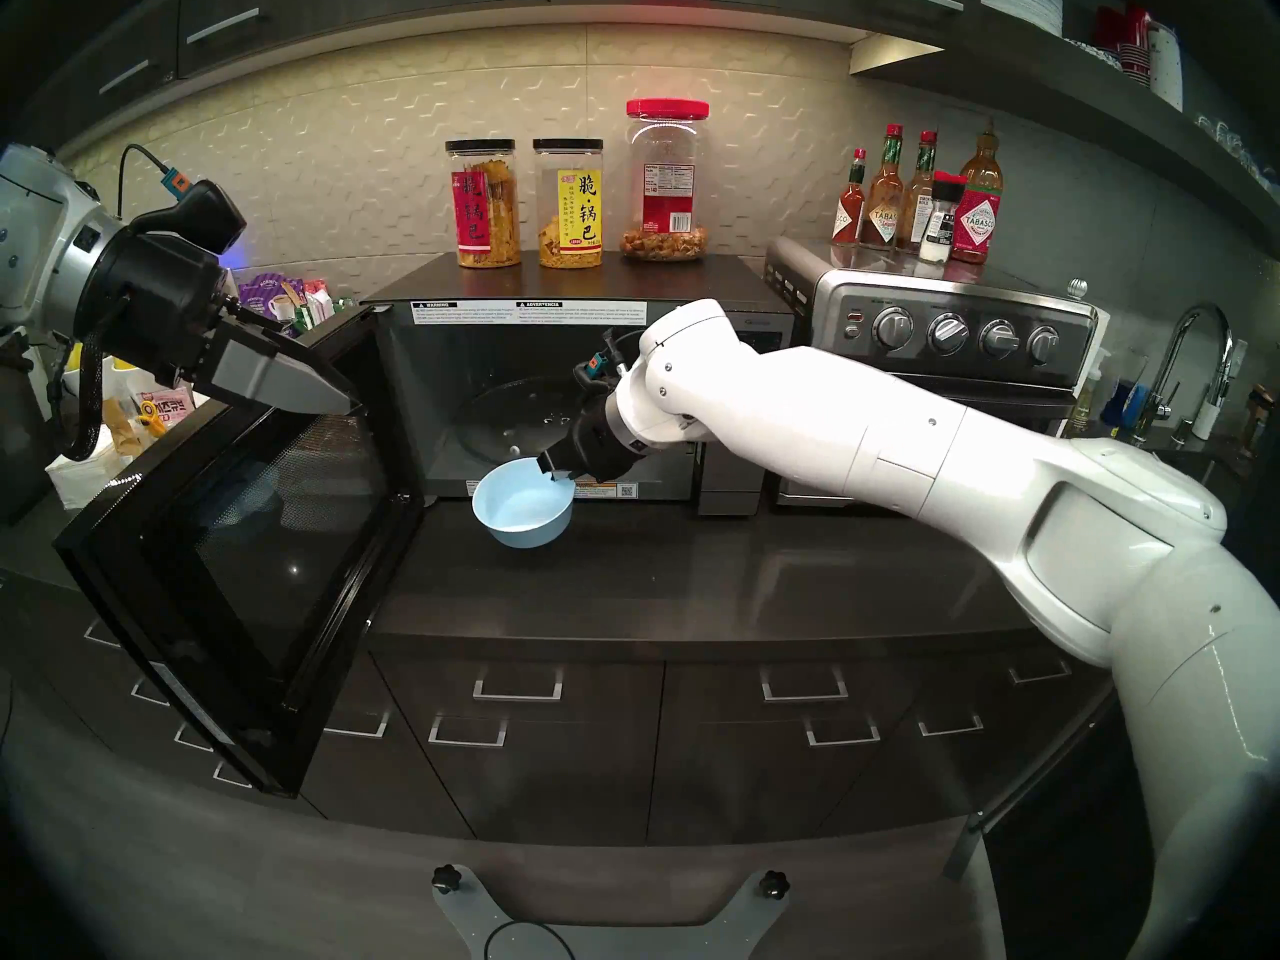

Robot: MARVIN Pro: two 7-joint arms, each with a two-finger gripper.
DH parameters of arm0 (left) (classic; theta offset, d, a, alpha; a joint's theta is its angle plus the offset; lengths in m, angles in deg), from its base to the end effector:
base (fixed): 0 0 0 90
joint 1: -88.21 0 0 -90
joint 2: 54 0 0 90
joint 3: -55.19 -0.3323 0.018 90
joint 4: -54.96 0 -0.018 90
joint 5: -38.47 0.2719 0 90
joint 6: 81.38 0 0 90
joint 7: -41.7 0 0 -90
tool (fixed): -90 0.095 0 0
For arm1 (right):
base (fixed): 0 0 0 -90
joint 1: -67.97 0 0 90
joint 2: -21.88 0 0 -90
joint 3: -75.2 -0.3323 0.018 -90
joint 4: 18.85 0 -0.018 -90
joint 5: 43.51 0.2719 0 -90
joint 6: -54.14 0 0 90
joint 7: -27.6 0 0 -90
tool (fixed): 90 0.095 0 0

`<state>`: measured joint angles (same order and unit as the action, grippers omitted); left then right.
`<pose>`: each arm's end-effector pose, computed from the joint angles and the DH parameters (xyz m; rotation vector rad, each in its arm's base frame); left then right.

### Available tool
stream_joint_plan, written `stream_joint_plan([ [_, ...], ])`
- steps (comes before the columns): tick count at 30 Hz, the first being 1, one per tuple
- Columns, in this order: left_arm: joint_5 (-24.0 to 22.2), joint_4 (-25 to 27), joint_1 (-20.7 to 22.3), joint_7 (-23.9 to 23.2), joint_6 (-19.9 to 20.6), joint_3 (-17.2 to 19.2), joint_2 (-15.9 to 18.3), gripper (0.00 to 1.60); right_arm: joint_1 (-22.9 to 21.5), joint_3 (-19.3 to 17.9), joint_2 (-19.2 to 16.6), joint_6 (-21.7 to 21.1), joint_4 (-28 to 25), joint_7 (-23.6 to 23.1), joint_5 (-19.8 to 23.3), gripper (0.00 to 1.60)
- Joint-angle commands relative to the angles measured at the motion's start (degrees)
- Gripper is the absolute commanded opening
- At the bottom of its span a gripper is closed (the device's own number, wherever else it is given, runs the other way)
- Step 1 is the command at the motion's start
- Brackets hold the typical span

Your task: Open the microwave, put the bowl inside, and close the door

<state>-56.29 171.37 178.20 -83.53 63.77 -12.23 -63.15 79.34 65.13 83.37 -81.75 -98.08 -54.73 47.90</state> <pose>0.2836 0.1435 0.0779 2.2279 -1.0297 0.9250 0.5279 0.1058 -0.1130 -2.4061 -0.9158 -0.9492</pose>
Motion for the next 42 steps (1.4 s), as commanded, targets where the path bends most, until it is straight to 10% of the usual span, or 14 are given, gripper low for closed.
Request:
stream_joint_plan([
  [1,-1.15,-0.19,5.28,0.04,-0.14,-2.34,-2.25,1.6,-0.39,-1.45,1.89,1.04,1.51,1.69,1.23,0.0],
  [22,-5.17,0.8,16.55,0.42,-0.14,-14.81,-7.42,1.6,0.09,-1.97,4.13,2.44,7.32,3.02,2.69,0.0],
  [42,-7.25,1.61,19.83,1.77,-0.14,-18.3,-8.73,1.6,-0.7,-3.04,6.71,3.45,12.07,3.95,3.18,0.0],
])
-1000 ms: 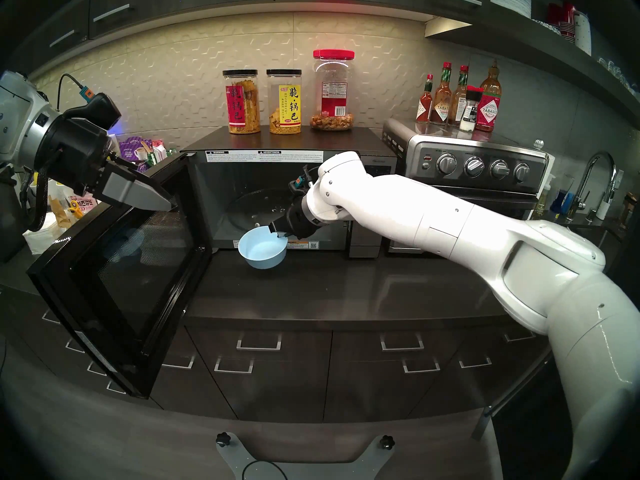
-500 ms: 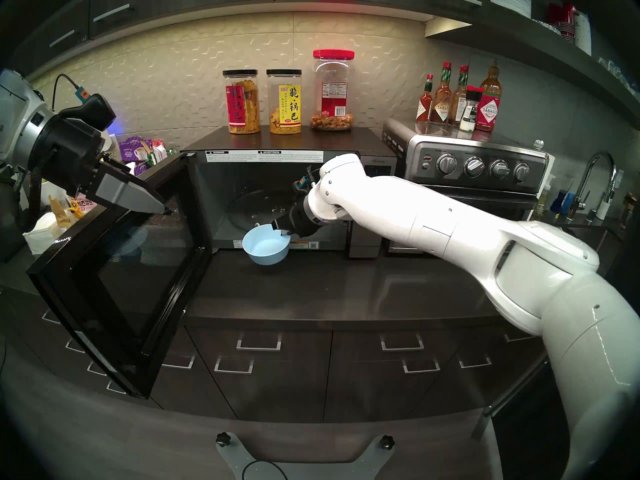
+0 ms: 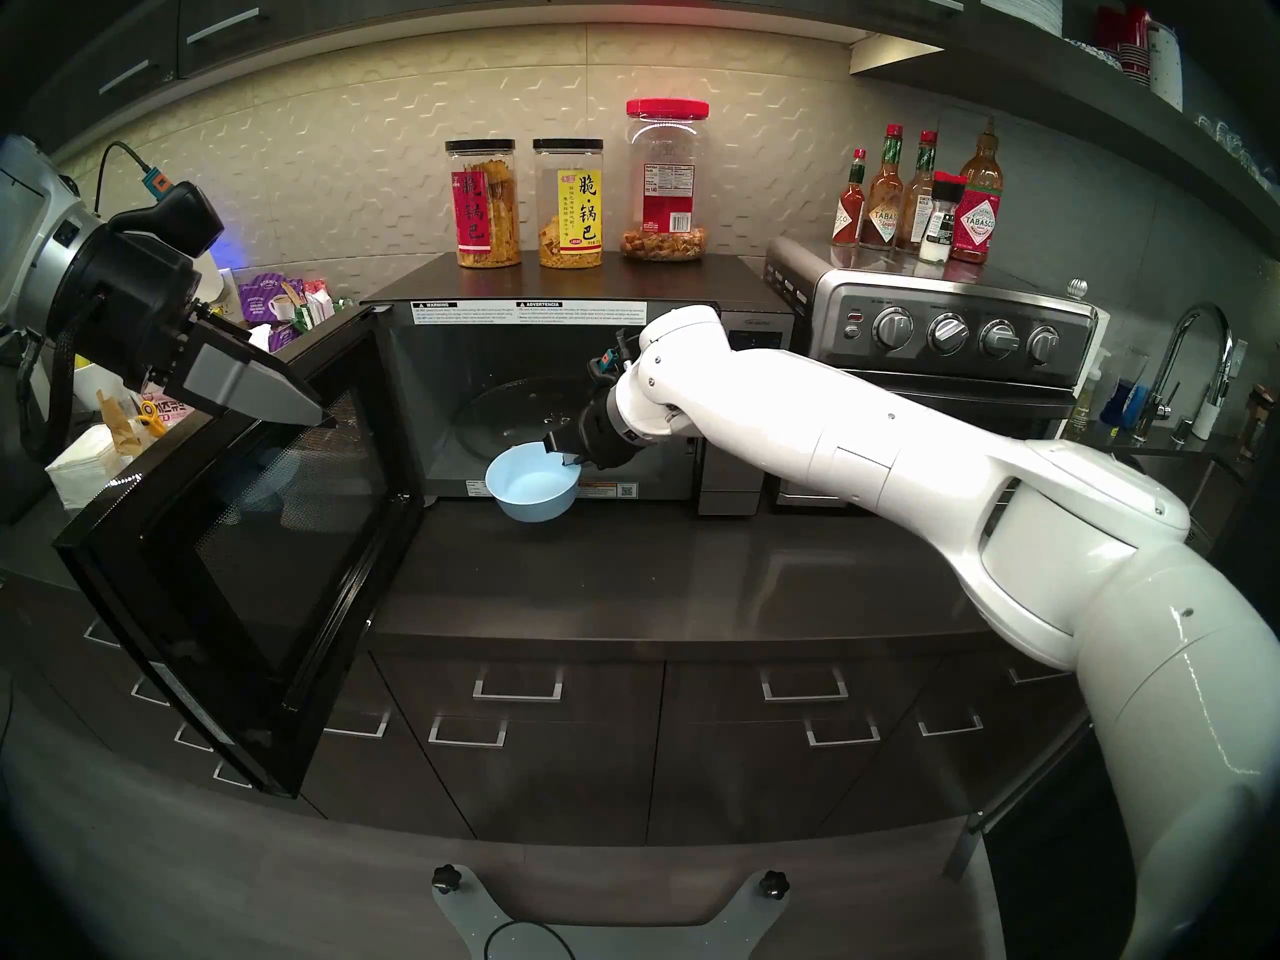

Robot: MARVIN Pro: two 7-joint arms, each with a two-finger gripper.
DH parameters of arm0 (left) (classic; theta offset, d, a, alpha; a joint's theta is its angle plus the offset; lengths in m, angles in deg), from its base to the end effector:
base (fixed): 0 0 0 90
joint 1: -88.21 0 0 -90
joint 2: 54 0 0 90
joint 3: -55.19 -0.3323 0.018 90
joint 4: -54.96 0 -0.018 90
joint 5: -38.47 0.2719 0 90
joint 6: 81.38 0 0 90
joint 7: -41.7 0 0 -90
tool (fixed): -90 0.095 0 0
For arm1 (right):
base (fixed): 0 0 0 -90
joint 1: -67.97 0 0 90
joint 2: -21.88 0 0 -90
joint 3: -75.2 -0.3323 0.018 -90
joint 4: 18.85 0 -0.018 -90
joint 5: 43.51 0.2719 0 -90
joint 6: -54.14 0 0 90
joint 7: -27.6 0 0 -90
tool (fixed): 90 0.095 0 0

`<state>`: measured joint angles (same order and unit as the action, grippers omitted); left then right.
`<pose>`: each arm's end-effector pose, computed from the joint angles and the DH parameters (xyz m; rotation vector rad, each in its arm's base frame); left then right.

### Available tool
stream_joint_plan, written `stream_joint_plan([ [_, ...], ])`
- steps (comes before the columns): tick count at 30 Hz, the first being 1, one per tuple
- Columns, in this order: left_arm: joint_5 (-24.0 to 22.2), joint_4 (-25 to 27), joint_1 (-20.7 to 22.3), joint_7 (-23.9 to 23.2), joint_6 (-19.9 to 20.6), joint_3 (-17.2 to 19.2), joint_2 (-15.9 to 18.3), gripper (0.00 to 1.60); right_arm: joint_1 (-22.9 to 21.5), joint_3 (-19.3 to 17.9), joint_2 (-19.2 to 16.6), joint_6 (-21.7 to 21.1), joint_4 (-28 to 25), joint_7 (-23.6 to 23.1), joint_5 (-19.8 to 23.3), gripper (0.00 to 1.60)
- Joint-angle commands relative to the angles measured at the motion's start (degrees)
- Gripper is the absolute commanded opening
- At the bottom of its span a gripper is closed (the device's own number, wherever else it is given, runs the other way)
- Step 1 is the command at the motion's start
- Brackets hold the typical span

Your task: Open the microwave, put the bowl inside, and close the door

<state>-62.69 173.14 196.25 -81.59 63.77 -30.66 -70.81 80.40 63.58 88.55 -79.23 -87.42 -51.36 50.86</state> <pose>0.2628 0.1458 0.0949 2.3263 -0.9807 0.8795 0.5630 0.1101 -0.1229 -2.4645 -0.7015 -0.9805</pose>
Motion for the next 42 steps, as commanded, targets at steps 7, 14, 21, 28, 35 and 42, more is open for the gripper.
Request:
stream_joint_plan([
  [7,-1.3,-0.05,2.3,-0.01,-0.14,-0.53,-1.49,1.6,-1.57,-1.71,3.14,1.57,4.08,1.23,0.33,0.0],
  [14,-1.58,0.02,2.62,0.01,-0.14,-0.99,-1.86,1.6,-0.97,-2.06,4.46,2.69,5.82,2.41,0.8,0.0],
  [21,-1.77,0.06,2.83,-0.02,-0.14,-1.35,-2.19,1.6,-0.83,-1.99,5.59,3.3,7.37,2.68,0.79,0.0],
  [28,-1.91,0.08,2.96,-0.06,-0.14,-1.59,-2.44,1.6,-0.55,-2.17,6.6,4.21,8.43,3.97,1.03,0.0],
  [35,-2.01,0.1,3.04,-0.1,-0.14,-1.76,-2.64,1.6,-0.46,-2.33,7.88,4.92,10.06,4.8,1.24,0.0],
  [42,-2.08,0.11,3.1,-0.15,-0.14,-1.9,-2.81,1.6,-0.53,-2.24,9.18,5.29,12.01,4.97,1.18,0.0],
])
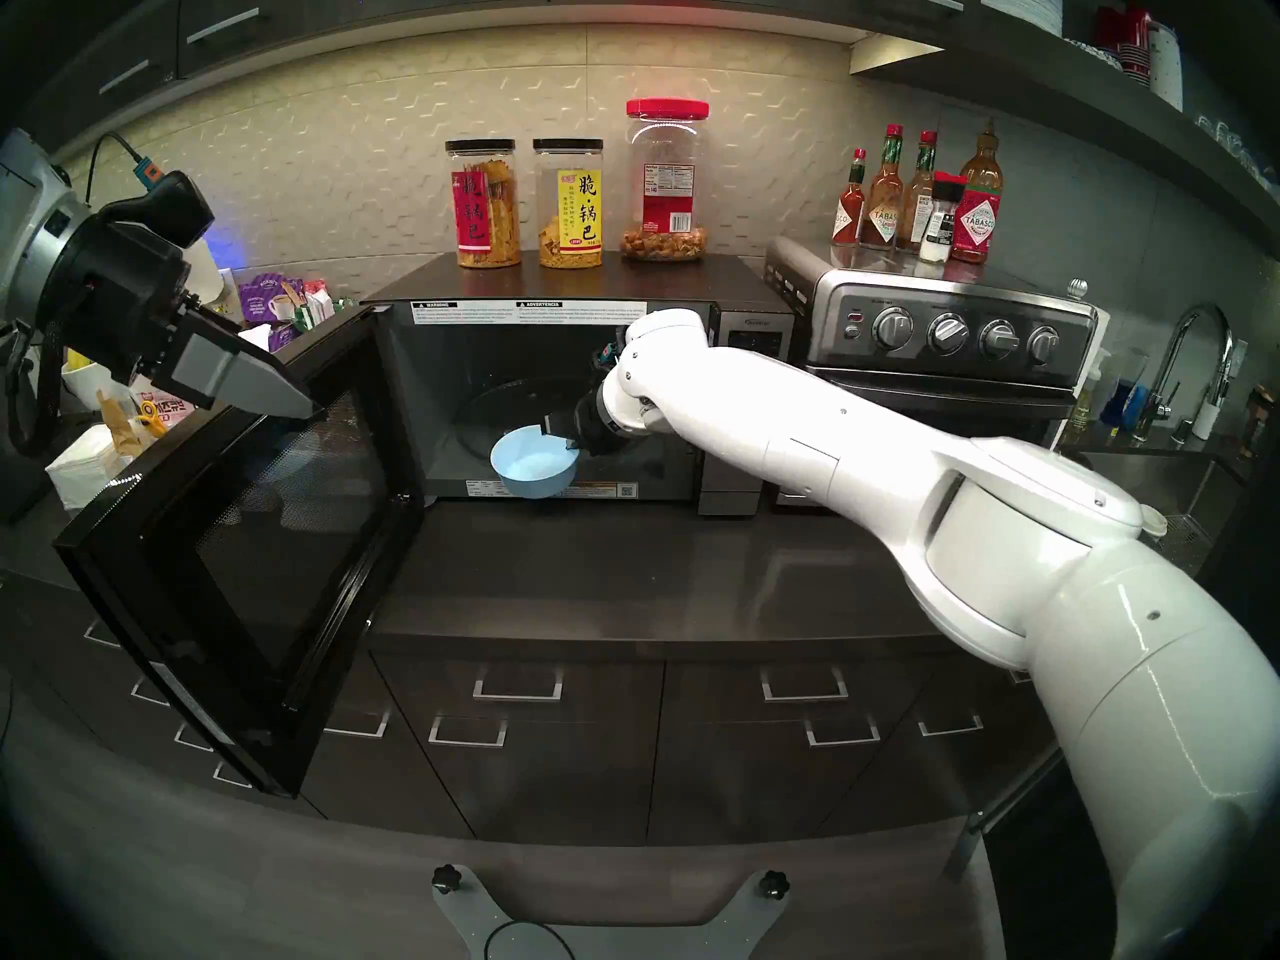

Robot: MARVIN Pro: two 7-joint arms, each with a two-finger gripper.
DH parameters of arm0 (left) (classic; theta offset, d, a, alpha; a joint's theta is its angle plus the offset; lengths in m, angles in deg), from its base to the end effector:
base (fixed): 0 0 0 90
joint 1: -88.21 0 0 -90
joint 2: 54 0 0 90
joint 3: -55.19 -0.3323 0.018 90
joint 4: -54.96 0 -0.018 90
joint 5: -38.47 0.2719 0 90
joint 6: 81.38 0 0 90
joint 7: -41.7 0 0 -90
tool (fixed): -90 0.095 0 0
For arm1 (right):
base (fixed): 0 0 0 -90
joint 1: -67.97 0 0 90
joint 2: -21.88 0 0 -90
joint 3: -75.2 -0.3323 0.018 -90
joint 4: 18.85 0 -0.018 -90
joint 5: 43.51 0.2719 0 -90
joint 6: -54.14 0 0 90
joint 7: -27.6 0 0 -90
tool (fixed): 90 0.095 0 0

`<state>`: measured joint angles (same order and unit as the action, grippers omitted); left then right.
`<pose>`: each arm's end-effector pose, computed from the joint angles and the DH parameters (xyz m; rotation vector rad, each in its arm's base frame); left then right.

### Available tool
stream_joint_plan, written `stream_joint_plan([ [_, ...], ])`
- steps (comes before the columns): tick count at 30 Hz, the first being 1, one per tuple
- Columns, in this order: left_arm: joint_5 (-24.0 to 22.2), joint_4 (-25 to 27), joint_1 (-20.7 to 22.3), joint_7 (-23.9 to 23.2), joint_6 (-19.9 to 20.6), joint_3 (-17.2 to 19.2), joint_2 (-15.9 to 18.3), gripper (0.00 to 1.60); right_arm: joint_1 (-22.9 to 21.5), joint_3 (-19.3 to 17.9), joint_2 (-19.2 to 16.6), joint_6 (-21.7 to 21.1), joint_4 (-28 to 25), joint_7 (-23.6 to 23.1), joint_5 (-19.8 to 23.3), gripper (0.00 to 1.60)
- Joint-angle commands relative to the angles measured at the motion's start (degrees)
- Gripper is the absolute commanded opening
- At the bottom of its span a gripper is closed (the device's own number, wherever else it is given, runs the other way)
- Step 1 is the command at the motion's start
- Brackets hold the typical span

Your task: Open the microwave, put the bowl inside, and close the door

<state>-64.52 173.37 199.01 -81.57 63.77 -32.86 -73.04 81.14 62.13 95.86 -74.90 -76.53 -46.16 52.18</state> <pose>0.2562 0.1458 0.1031 2.3430 -0.9677 0.8778 0.5934 0.1303 -0.1320 -2.5170 -0.5023 -1.0609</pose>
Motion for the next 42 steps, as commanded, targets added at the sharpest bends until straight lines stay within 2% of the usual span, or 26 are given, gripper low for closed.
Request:
stream_joint_plan([
  [1,-0.26,-0.12,0.35,-0.17,-0.14,0.28,-0.6,1.6,-1.3,-0.81,2.11,1.08,1.48,-0.13,-0.13,0.0],
  [29,-0.4,-0.11,0.43,-0.29,-0.14,0.04,-0.97,1.6,-1.58,-1.16,7.39,3.31,9.63,1.77,-0.71,0.0],
  [42,-0.43,-0.11,0.44,-0.33,-0.14,-0.02,-1.06,1.6,-1.77,-1.77,8.69,3.74,12.04,2.16,-1.41,0.0],
])
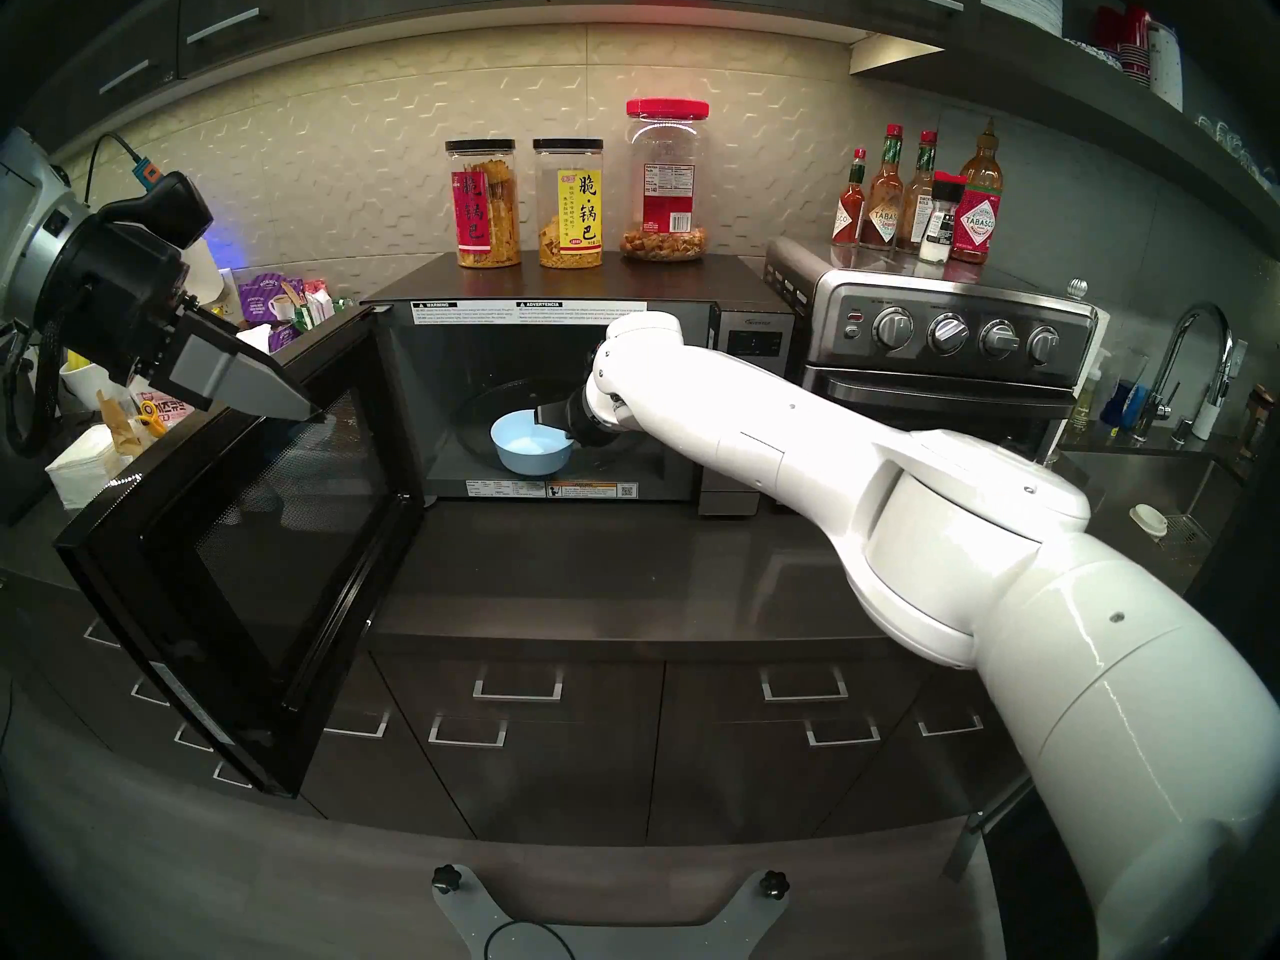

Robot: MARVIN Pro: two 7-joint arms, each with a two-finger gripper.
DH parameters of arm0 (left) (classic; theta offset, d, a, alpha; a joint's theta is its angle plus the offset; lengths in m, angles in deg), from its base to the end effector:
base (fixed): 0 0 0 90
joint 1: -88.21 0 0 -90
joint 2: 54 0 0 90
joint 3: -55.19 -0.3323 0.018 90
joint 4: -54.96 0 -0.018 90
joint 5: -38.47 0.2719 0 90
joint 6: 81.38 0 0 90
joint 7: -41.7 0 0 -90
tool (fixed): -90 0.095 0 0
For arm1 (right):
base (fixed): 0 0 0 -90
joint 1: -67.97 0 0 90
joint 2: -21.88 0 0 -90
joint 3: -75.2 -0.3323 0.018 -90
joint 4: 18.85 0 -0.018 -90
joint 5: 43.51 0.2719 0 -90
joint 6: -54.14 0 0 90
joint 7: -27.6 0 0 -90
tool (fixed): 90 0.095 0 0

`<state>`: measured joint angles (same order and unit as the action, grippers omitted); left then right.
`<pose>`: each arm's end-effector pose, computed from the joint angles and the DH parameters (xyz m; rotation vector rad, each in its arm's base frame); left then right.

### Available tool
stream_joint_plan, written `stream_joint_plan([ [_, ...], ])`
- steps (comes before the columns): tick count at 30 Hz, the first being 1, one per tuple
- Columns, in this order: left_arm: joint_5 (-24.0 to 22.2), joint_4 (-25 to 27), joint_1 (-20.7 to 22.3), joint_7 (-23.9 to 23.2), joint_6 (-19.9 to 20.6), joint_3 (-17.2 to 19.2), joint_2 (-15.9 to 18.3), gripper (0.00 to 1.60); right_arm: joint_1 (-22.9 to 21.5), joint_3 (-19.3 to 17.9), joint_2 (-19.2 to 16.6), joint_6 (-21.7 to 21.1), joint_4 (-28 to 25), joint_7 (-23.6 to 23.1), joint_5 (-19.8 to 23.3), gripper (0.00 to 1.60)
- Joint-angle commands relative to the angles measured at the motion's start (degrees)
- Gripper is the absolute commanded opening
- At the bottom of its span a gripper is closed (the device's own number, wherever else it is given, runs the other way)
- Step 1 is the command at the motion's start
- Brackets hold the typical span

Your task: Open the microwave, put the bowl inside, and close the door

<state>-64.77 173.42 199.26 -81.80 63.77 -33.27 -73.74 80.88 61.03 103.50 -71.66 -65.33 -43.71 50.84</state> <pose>0.2549 0.1457 0.1041 2.3500 -0.9659 0.8691 0.6162 0.1534 -0.1361 -2.5605 -0.3680 -1.1351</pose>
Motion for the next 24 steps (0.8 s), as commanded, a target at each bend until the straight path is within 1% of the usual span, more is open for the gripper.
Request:
stream_joint_plan([
  [1,-0.19,-0.16,0.19,-0.1,-0.14,0.38,-0.36,1.6,-1.51,-0.73,1.1,0.53,0.95,-0.26,-0.1,0.0],
  [3,-0.19,-0.16,0.19,-0.11,-0.14,0.38,-0.37,1.6,-1.46,-0.8,1.25,0.98,1.13,0.29,-0.37,0.0],
  [13,-0.2,-0.16,0.2,-0.13,-0.14,0.35,-0.42,1.6,-1.38,-1.19,1.13,0.92,1.46,0.13,-0.87,0.0],
  [16,-0.21,-0.16,0.2,-0.13,-0.14,0.34,-0.44,1.6,-1.3,-1.33,1.02,0.9,1.34,0.17,-0.98,0.15],
  [18,-0.21,-0.16,0.2,-0.14,-0.14,0.34,-0.44,1.6,-1.27,-1.38,0.97,0.87,1.27,0.14,-1.0,0.17],
  [19,-0.21,-0.16,0.2,-0.14,-0.14,0.34,-0.45,1.6,-1.24,-1.42,0.92,0.84,1.21,0.14,-1.02,0.22],
  [20,-0.21,-0.16,0.2,-0.14,-0.14,0.33,-0.45,1.6,-1.17,-1.51,0.8,0.73,1.03,0.07,-1.02,0.34],
  [21,-0.22,-0.16,0.2,-0.14,-0.14,0.33,-0.46,1.6,-1.13,-1.57,0.74,0.68,0.92,0.05,-1.02,0.39],
  [24,-0.22,-0.16,0.2,-0.15,-0.14,0.32,-0.47,1.6,-0.99,-1.8,0.57,0.49,0.64,0.02,-0.91,0.44],
])
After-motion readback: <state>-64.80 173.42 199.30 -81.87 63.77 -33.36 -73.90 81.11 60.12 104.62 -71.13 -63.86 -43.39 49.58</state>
